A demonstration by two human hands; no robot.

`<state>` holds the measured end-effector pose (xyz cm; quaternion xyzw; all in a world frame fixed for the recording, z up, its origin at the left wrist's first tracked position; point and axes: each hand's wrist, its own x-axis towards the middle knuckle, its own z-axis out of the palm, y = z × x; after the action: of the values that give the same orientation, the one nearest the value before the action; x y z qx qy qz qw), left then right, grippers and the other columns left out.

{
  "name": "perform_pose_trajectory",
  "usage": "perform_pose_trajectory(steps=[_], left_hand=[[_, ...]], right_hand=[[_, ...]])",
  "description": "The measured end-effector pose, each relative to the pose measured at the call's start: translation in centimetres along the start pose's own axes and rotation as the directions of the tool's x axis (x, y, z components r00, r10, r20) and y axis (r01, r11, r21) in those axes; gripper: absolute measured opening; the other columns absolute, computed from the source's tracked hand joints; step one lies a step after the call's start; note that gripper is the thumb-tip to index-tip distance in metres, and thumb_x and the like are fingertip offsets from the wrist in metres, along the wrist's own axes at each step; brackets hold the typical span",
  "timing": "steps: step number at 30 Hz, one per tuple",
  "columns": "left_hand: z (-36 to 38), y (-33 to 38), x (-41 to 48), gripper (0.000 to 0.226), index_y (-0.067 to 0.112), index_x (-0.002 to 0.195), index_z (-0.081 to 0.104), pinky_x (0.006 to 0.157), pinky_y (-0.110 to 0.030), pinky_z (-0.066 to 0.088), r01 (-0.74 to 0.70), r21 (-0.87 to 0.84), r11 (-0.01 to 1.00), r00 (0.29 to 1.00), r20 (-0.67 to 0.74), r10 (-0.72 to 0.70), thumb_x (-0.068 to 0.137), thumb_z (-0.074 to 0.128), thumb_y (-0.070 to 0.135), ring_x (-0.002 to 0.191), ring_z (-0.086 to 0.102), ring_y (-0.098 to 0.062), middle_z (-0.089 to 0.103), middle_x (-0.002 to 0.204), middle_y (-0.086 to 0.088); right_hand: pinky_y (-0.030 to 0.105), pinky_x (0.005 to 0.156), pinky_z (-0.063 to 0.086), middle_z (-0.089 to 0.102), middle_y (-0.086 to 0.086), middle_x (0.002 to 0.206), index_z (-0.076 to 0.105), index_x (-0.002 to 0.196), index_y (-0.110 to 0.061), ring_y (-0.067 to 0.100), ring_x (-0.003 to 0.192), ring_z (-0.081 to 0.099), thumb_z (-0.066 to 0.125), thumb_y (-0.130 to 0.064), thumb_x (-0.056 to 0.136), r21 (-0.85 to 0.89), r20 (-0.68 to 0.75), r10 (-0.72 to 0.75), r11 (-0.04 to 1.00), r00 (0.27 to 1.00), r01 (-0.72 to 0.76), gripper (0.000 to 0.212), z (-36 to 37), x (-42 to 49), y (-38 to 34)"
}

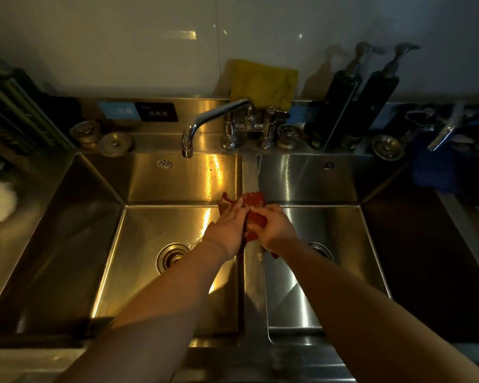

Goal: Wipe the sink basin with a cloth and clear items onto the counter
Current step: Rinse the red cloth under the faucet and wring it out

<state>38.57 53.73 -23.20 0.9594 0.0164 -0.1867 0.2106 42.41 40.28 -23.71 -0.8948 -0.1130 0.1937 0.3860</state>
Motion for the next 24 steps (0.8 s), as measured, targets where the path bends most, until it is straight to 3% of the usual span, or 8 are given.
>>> perform_pose_trajectory(steps=[4, 8, 10, 14, 21, 24], left_hand=[[0.2, 0.2, -0.8, 0.078, 0.025, 0.149, 0.001, 0.111, -0.05, 0.028, 0.011, -0.047, 0.999, 1.0, 0.029, -0.009, 0.093, 0.054, 0.024, 0.142, 0.021, -0.028, 0.008, 0.158, -0.004], [0.4, 0.5, -1.7, 0.085, 0.027, 0.15, -0.004, 0.107, -0.043, 0.035, 0.034, 0.053, 0.998, 0.999, 0.032, -0.036, 0.091, 0.057, 0.031, 0.13, 0.039, -0.033, 0.024, 0.151, -0.014], [0.5, 0.7, -2.4, 0.083, 0.028, 0.15, -0.003, 0.108, -0.042, 0.034, 0.03, 0.093, 0.995, 0.999, 0.017, -0.032, 0.092, 0.056, 0.034, 0.134, 0.033, -0.033, 0.02, 0.153, -0.012], [1.4, 1.4, -4.2, 0.074, 0.026, 0.15, 0.009, 0.114, -0.042, 0.026, 0.017, 0.144, 0.989, 1.0, -0.007, -0.016, 0.093, 0.055, 0.03, 0.144, 0.011, -0.026, 0.011, 0.158, 0.002], [3.7, 3.4, -9.3, 0.054, 0.026, 0.142, 0.035, 0.112, -0.041, 0.024, 0.033, 0.084, 0.996, 0.992, -0.122, -0.023, 0.091, 0.052, 0.035, 0.137, 0.025, -0.022, 0.033, 0.15, 0.003], [4.4, 4.3, -11.5, 0.051, 0.026, 0.139, 0.039, 0.111, -0.043, 0.017, 0.077, 0.166, 0.983, 0.994, -0.088, -0.063, 0.091, 0.051, 0.038, 0.138, 0.023, -0.02, 0.035, 0.147, 0.004]], right_hand=[[-0.004, 0.076, 0.021, 0.039, 0.012, 0.133, 0.053, 0.129, -0.011, 0.025, 0.118, 0.047, 0.063, -0.012, 0.088, -0.004, 0.026, 0.016, 1.0, 1.0, -0.016, 0.042, -0.3, -1.1, 0.0], [0.002, 0.081, 0.025, 0.04, 0.011, 0.129, 0.054, 0.127, -0.01, 0.025, 0.117, 0.048, 0.061, -0.011, 0.088, -0.049, 0.056, 0.014, 0.999, 0.998, -0.011, 0.04, -0.2, -2.1, 0.2], [0.004, 0.079, 0.035, 0.044, 0.009, 0.124, 0.053, 0.127, -0.009, 0.026, 0.117, 0.049, 0.058, -0.011, 0.09, -0.035, 0.069, 0.009, 0.999, 0.998, -0.006, 0.037, -0.1, -2.7, 0.2], [0.025, 0.087, 0.042, 0.048, 0.017, 0.126, 0.06, 0.12, -0.012, 0.029, 0.11, 0.051, 0.057, -0.015, 0.089, -0.053, 0.078, -0.028, 0.998, 0.997, 0.033, 0.031, -0.1, -4.3, 0.6], [0.009, 0.071, 0.036, 0.047, 0.018, 0.126, 0.06, 0.119, -0.011, 0.029, 0.109, 0.051, 0.061, -0.015, 0.087, -0.002, 0.198, -0.087, 0.996, 0.976, 0.09, 0.033, 0.1, -9.1, 2.0], [0.016, 0.077, 0.038, 0.047, 0.017, 0.127, 0.06, 0.12, -0.013, 0.03, 0.11, 0.051, 0.062, -0.017, 0.086, -0.046, 0.27, -0.125, 0.989, 0.955, 0.142, 0.034, -0.2, -11.0, 2.4]])
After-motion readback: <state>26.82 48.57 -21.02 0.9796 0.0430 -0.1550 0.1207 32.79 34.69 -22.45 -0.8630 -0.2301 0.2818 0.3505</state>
